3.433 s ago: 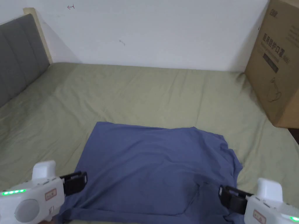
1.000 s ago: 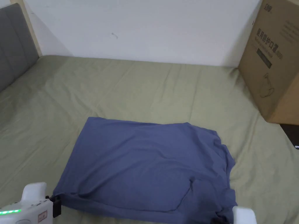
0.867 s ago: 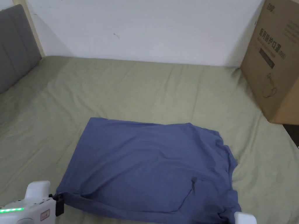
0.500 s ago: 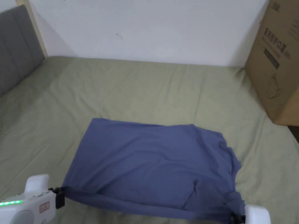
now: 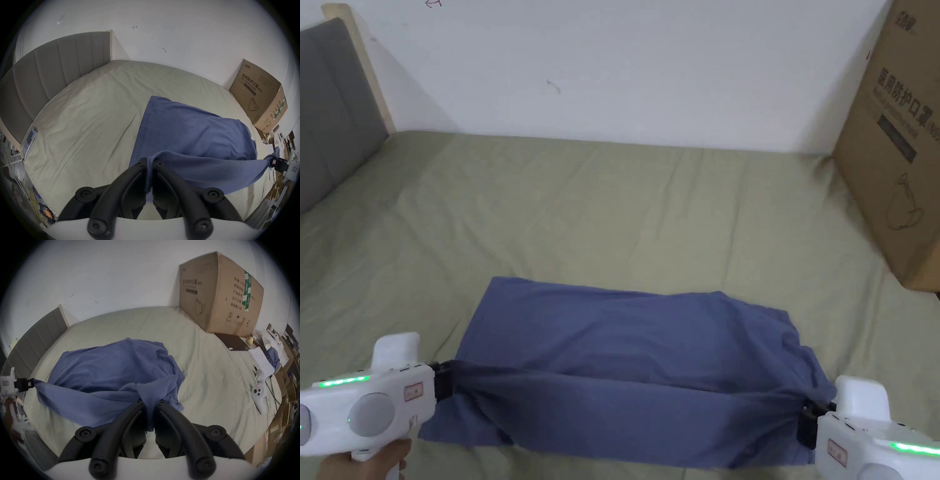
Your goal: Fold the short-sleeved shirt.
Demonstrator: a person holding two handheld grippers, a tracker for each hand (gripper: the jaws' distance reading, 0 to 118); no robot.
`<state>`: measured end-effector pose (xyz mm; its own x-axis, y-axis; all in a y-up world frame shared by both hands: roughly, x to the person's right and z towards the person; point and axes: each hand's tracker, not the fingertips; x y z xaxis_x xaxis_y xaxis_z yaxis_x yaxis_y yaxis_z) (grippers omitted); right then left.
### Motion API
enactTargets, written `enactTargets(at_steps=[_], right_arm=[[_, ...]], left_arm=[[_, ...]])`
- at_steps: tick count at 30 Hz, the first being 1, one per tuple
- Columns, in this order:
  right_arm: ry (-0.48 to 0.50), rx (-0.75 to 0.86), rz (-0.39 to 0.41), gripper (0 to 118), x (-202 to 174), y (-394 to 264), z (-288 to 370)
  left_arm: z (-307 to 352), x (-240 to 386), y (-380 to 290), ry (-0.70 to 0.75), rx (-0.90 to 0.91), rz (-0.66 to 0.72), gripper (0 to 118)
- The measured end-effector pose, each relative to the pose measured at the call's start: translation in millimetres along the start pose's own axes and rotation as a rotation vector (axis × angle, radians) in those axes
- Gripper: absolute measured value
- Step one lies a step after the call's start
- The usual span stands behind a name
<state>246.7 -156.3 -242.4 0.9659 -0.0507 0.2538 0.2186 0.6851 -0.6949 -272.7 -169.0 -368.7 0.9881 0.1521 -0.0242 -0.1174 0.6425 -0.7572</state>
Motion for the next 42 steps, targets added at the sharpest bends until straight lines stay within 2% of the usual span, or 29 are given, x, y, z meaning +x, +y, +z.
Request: enactTargets(at_steps=[3, 9, 14, 16, 18, 19, 20, 21, 22, 25, 31, 34, 36, 37, 38, 39, 40, 42], right_arm=[[-0.018, -0.068, -0.047, 7, 4, 6, -35], [-0.038, -0.152, -0.088, 8, 5, 5, -87], [-0.049, -0.172, -0.11, 8, 3, -4, -95], [-0.049, -0.163, -0.1, 9, 1, -1, -88], [-0.051, -0.139, -0.092, 39, 3, 3, -77], [-0.037, -0.105, -0.095, 58, 3, 7, -66], [-0.015, -0.065, -0.107, 87, 3, 11, -55], [-0.001, -0.03, -0.113, 100, 3, 17, -44], [0.012, 0.015, -0.117, 105, 3, 22, -30], [0.047, 0.14, -0.106, 105, 0, 38, 17], [0.036, 0.408, -0.036, 105, -14, 44, 114], [0.01, 0.506, 0.009, 102, -25, 35, 150], [-0.029, 0.568, 0.05, 87, -33, 27, 167], [-0.052, 0.585, 0.075, 72, -37, 23, 173], [-0.071, 0.604, 0.094, 47, -41, 19, 179], [-0.083, 0.617, 0.108, 20, -45, 15, 184], [-0.078, 0.623, 0.11, 20, -47, 12, 187], [-0.089, 0.694, 0.128, 0, -50, 9, 192]], left_arm=[[-34, 1, 9, -0.002, -0.043, 0.007, 5], [-93, 8, 10, 0.033, -0.146, -0.022, 5], [-97, 10, 3, 0.046, -0.158, -0.017, 6], [-90, 9, 6, 0.036, -0.158, -0.001, 12], [-78, 10, 10, 0.024, -0.159, 0.041, 47], [-69, 10, 11, 0.003, -0.129, 0.074, 66], [-60, 11, 14, -0.021, -0.094, 0.09, 83], [-46, 13, 17, -0.048, -0.046, 0.086, 88], [-33, 15, 20, -0.063, 0.002, 0.079, 89], [11, 26, 31, -0.08, 0.087, 0.037, 89], [105, 54, 27, -0.086, 0.336, -0.1, 88], [135, 63, 16, -0.083, 0.427, -0.122, 84], [150, 68, 6, -0.087, 0.492, -0.131, 67], [157, 71, 1, -0.085, 0.516, -0.129, 54], [162, 73, -4, -0.089, 0.533, -0.133, 25], [167, 74, -10, -0.098, 0.549, -0.139, 3], [170, 76, -14, -0.109, 0.565, -0.145, 3], [175, 79, -21, -0.122, 0.557, -0.148, 0]])
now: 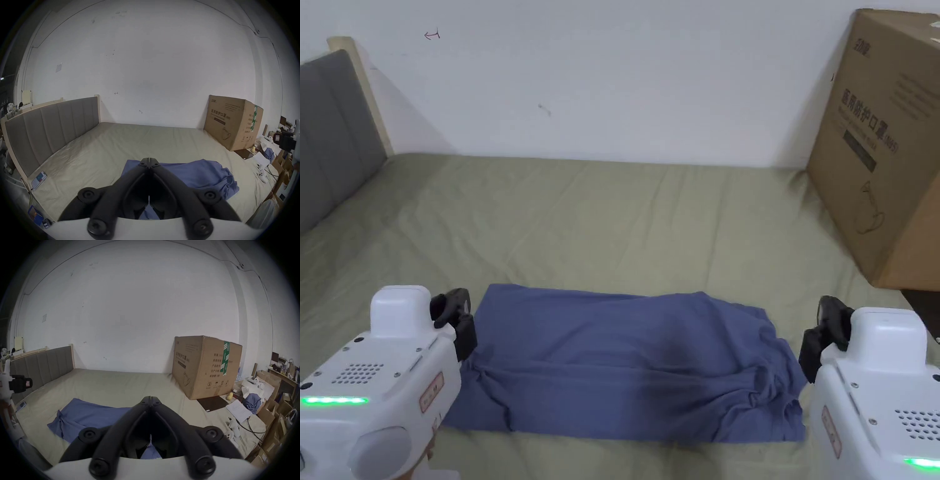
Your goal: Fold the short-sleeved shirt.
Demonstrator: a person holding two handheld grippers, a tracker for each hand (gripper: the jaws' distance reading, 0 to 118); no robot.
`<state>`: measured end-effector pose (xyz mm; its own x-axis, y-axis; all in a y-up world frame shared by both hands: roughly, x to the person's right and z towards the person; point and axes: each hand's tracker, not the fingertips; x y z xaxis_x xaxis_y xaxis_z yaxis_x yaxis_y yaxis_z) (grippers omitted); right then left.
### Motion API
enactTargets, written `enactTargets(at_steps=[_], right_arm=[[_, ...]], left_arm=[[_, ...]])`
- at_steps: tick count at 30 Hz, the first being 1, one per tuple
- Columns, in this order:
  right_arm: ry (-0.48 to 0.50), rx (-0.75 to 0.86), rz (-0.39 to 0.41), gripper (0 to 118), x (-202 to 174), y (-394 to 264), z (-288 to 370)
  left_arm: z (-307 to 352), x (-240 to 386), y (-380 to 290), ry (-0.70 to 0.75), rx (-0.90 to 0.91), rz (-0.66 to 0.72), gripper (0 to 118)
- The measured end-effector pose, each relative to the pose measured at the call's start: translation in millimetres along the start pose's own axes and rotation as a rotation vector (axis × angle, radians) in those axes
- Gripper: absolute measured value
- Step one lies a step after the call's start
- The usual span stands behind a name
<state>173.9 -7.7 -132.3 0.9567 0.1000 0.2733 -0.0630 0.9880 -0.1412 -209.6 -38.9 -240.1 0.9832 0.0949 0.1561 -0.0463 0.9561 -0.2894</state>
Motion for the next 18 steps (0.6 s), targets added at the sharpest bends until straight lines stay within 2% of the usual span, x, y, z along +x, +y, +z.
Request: enactTargets(at_steps=[2, 8, 15, 16, 17, 18], right_arm=[[0.039, -0.06, -0.022, 0, 0, 2, 3], [0.038, -0.06, -0.033, 0, 2, 3, -1], [0.032, -0.084, -0.045, 0, 6, -2, -12], [0.031, -0.089, -0.045, 0, 7, -3, -14], [0.029, -0.091, -0.045, 0, 7, -4, -17], [0.027, -0.095, -0.047, 0, 8, -6, -19]], left_arm=[[4, 3, -2, -0.014, -0.008, -0.006, 0], [2, 0, -6, 0.002, -0.041, -0.059, 0], [-37, -36, -18, 0.035, -0.267, 0.068, 0], [-46, -43, -22, 0.042, -0.312, 0.079, 2], [-54, -49, -27, 0.049, -0.34, 0.08, 11], [-61, -54, -32, 0.07, -0.37, 0.073, 26]])
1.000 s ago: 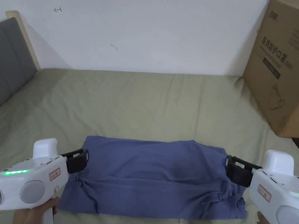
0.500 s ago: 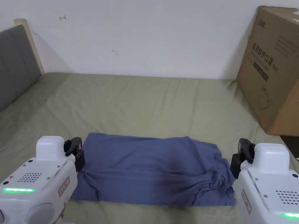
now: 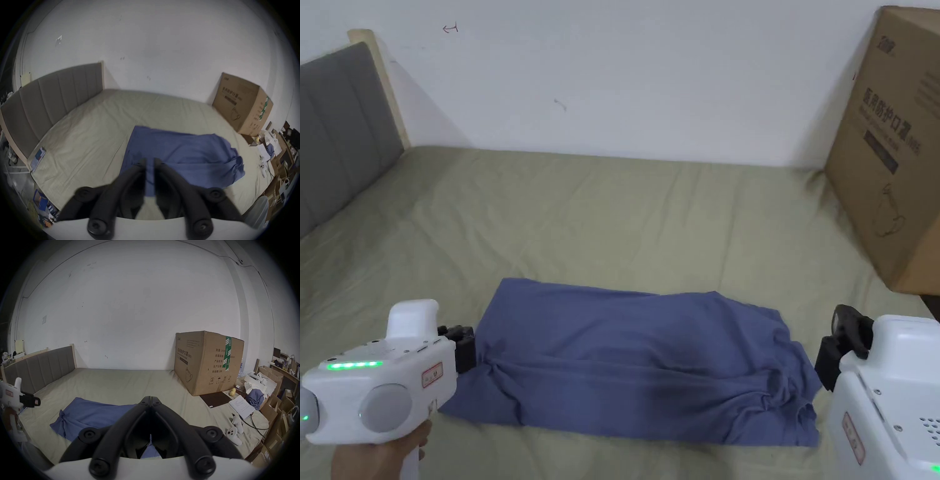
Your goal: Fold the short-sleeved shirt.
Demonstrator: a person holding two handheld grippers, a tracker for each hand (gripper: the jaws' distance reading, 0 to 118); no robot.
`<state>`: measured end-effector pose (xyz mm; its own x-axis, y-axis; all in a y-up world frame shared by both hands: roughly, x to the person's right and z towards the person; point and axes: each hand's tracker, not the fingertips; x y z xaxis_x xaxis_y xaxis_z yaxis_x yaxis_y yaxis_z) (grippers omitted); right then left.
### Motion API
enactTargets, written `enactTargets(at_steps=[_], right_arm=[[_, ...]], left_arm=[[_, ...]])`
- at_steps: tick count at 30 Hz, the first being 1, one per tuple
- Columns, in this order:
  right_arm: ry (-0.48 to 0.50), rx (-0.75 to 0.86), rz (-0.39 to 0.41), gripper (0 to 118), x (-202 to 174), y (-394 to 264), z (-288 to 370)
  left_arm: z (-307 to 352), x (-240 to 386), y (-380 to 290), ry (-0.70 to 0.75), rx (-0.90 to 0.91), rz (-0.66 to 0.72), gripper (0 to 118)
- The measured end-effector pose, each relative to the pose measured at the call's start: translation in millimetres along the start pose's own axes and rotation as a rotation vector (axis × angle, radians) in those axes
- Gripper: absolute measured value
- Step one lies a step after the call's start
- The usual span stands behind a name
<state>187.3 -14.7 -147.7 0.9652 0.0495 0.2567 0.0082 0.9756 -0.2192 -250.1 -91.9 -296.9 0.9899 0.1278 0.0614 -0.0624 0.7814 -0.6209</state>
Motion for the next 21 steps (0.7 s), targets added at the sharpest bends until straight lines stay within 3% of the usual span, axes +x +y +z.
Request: enactTargets(at_steps=[2, 4, 13, 15, 17, 18, 19, 20, 21], right_arm=[[-0.004, -0.015, -0.005, 0, 1, -4, -6], [-0.008, -0.031, -0.006, 0, 2, -8, -14], [-0.025, -0.12, 0.01, 0, 1, -28, -45], [-0.027, -0.137, 0.008, 0, 1, -31, -51], [-0.031, -0.155, 0.007, 0, 2, -36, -55], [-0.033, -0.166, 0.005, 0, 3, -38, -58], [-0.035, -0.184, -0.002, 0, 5, -41, -61], [-0.037, -0.198, -0.01, 0, 8, -43, -64], [-0.041, -0.218, -0.02, 0, 10, -48, -67]], left_arm=[[-24, -11, -3, 0.034, -0.093, 0.013, 73], [-50, -19, -10, 0.062, -0.209, 0.043, 91], [-139, -46, -49, 0.148, -0.417, -0.004, 91], [-148, -48, -56, 0.128, -0.446, 0.018, 81], [-150, -46, -62, 0.095, -0.49, 0.038, 57], [-145, -44, -63, 0.108, -0.46, 0.027, 54], [-139, -42, -60, 0.095, -0.432, -0.002, 42], [-137, -41, -59, 0.087, -0.426, -0.015, 13], [-136, -40, -57, 0.055, -0.42, -0.026, 4]])
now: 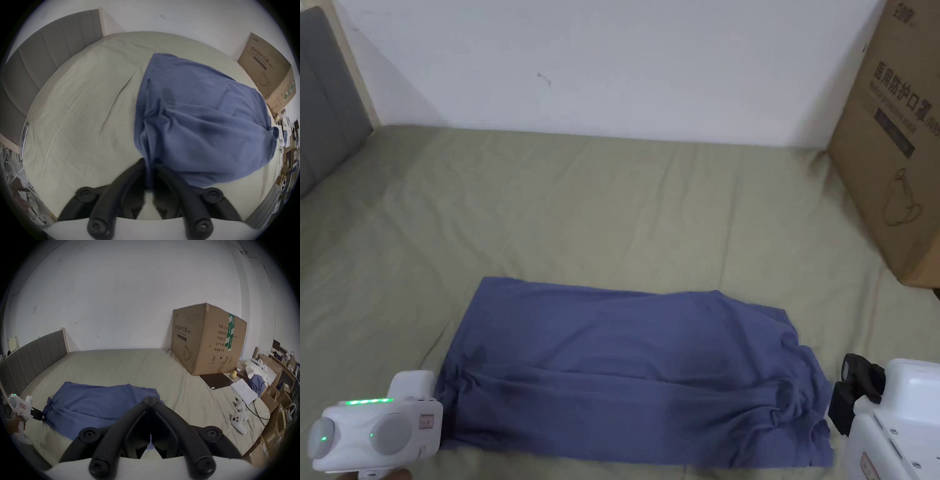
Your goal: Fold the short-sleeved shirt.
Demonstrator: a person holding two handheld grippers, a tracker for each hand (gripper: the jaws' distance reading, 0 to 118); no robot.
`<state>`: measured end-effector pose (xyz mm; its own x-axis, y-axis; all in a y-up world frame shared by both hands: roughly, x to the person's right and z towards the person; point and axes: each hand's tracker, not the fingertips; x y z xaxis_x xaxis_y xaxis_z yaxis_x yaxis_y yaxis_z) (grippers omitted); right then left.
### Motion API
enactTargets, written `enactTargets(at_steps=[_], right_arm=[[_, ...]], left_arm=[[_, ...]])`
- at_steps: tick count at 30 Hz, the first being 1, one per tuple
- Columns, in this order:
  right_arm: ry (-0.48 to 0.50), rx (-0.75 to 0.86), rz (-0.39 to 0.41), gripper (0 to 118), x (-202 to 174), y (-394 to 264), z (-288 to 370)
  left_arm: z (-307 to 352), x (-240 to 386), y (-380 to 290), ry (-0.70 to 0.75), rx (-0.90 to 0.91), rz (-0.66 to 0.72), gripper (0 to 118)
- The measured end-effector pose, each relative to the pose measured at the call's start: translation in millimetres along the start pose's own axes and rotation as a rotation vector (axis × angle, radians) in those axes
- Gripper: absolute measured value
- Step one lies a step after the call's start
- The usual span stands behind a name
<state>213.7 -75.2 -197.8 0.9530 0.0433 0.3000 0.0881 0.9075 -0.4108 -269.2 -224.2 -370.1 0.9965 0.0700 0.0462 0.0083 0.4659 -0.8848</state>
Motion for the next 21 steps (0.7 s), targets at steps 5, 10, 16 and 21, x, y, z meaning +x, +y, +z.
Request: enactTargets(at_steps=[5, 10, 16, 21], right_arm=[[0.011, -0.251, -0.054, 61, 20, -31, -51], [0.001, -0.467, -0.148, 100, 32, -83, -110], [-0.014, -0.621, -0.12, 68, 25, -127, -144], [0.049, -0.535, -0.108, 11, 20, -115, -122]], left_arm=[[26, 3, 7, -0.016, 0.077, -0.011, 4], [47, 1, 16, -0.059, 0.131, 0.015, 4], [43, -1, 18, -0.075, 0.12, 0.041, 4], [40, -9, 11, -0.078, 0.106, 0.088, 4]])
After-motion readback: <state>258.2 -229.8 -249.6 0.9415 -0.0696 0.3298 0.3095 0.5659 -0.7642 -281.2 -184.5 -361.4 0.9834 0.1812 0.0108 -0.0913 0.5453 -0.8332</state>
